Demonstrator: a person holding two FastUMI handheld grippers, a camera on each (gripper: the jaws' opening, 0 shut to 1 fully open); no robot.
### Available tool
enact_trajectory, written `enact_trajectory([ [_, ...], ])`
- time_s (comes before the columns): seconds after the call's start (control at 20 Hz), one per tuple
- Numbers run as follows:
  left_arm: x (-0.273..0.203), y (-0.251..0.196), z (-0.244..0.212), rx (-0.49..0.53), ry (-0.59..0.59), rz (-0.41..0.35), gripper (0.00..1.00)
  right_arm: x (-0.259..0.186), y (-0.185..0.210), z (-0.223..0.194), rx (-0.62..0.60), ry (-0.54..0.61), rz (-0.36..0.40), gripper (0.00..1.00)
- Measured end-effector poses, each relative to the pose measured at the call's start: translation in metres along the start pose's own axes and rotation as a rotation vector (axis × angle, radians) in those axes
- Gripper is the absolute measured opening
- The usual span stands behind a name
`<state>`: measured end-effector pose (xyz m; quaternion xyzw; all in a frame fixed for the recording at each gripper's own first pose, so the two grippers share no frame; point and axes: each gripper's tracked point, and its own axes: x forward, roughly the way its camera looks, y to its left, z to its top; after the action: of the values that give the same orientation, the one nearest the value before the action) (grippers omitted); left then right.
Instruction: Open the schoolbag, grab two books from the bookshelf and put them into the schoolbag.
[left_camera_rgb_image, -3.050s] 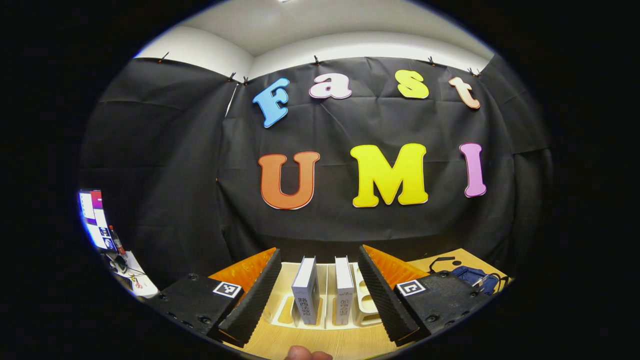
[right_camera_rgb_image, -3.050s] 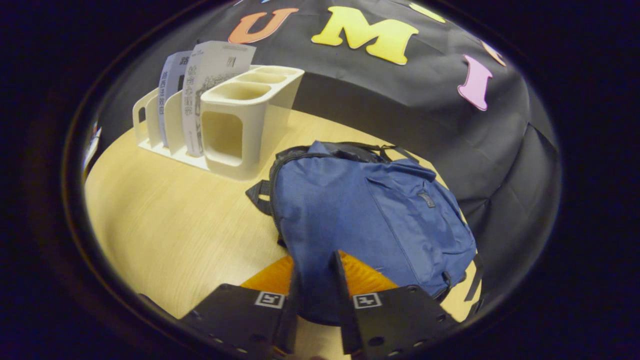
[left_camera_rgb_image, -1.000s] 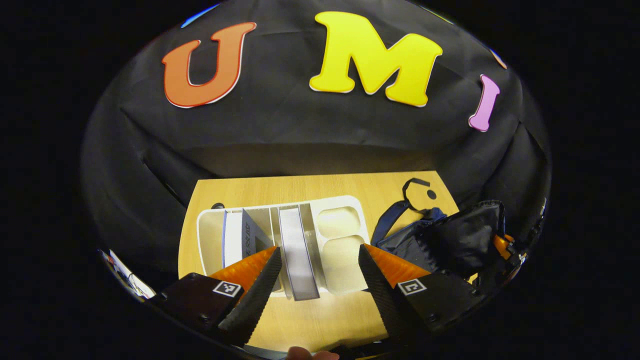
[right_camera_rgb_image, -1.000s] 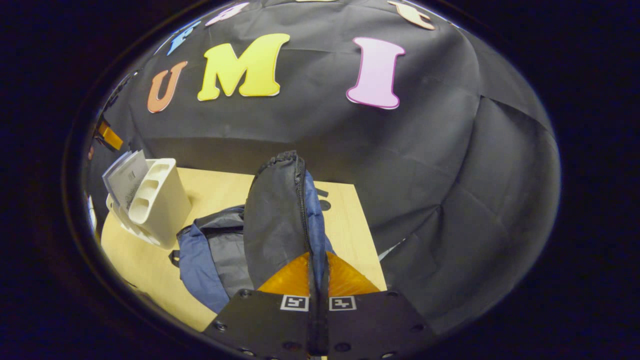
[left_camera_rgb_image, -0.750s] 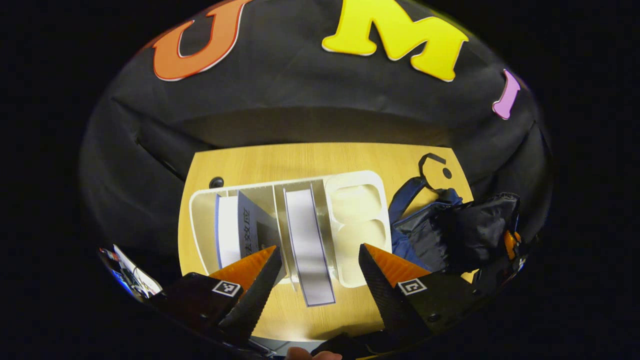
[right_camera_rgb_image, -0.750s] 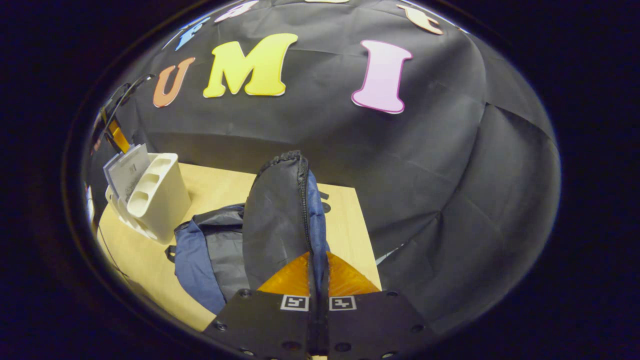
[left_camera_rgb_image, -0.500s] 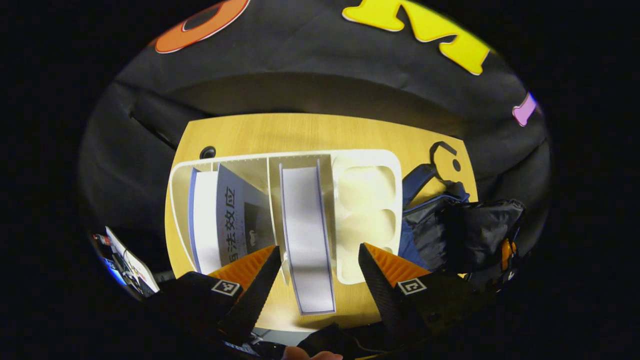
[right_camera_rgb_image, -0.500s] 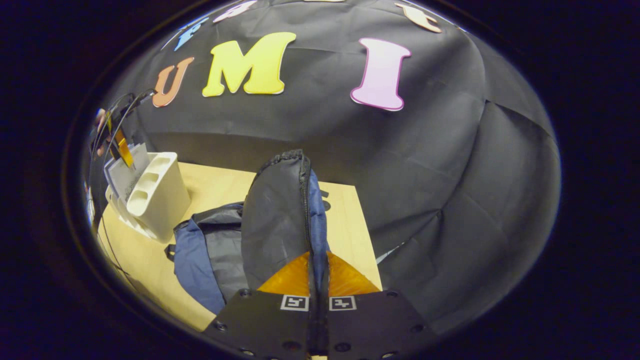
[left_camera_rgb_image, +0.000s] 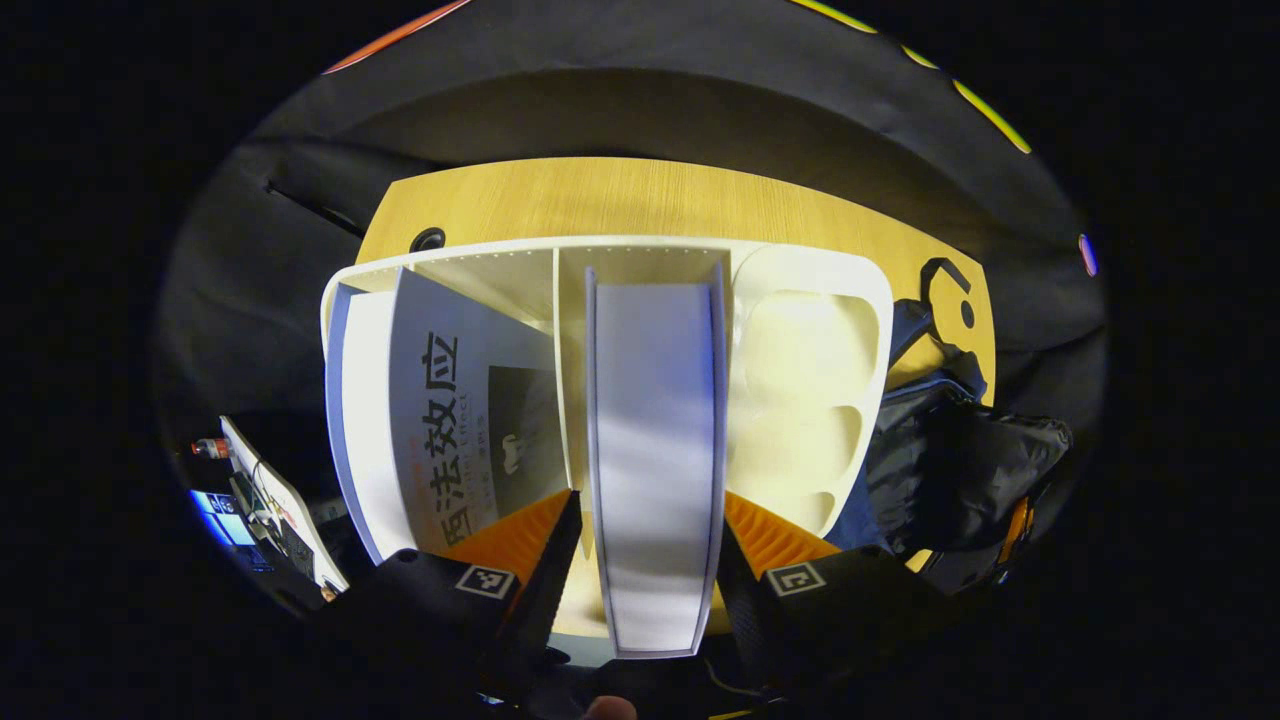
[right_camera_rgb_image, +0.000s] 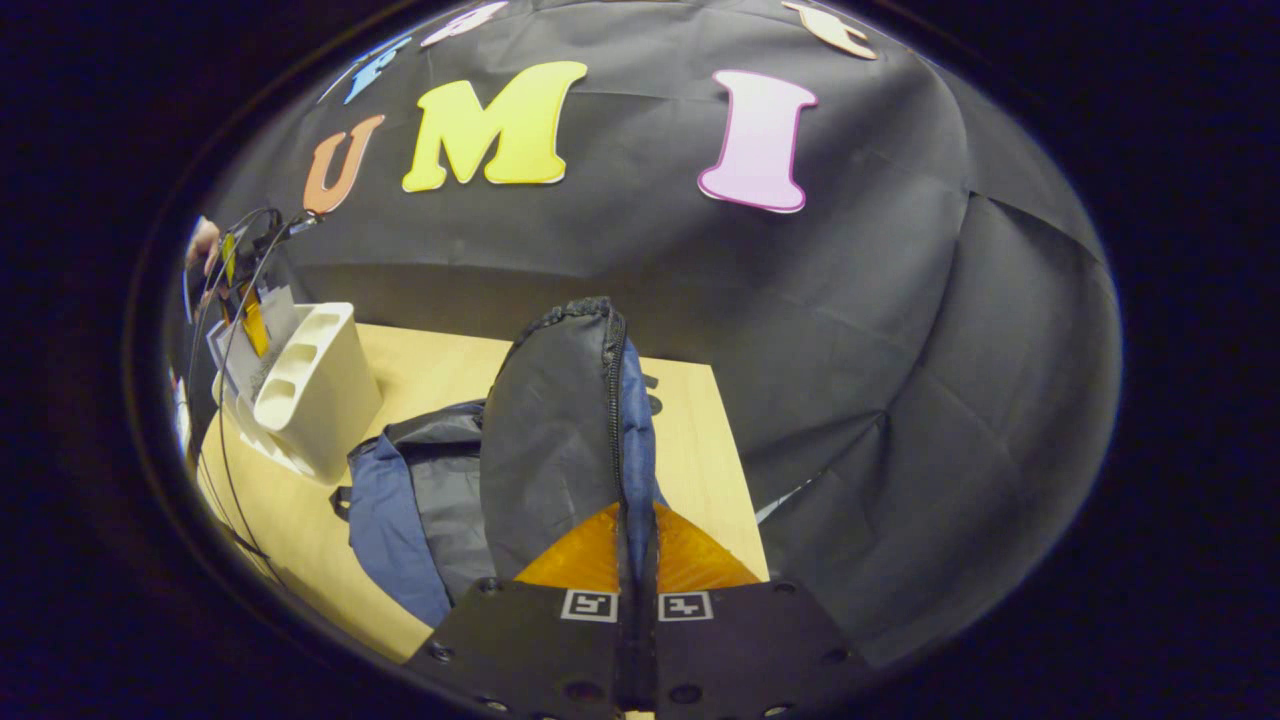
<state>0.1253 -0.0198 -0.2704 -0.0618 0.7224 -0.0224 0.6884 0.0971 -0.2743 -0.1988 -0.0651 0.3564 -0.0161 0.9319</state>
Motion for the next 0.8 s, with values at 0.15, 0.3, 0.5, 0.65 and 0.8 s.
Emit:
enact_trajectory([
  [0.15, 0.001, 0.005, 0.0, -0.003, 0.007, 0.028, 0.56, -0.002, 0.001, -0.001, 0.001, 0.0, 0.0, 0.02],
  [0.3, -0.005, 0.007, -0.005, -0.014, 0.017, 0.043, 0.46, -0.002, 0.001, 0.001, 0.002, -0.005, 0.0, 0.0],
  [0.5, -0.037, 0.005, -0.022, -0.013, -0.02, 0.002, 0.45, -0.002, 0.003, 0.0, 0.007, -0.004, 0.0, 0.0],
  [0.65, -0.08, 0.004, -0.047, 0.036, -0.065, -0.029, 0.44, -0.004, 0.007, 0.0, 0.004, -0.006, 0.0, 0.0],
  [0.8, -0.123, 0.006, -0.07, 0.056, -0.123, -0.056, 0.44, -0.009, 0.009, 0.002, -0.004, -0.012, -0.008, 0.02],
])
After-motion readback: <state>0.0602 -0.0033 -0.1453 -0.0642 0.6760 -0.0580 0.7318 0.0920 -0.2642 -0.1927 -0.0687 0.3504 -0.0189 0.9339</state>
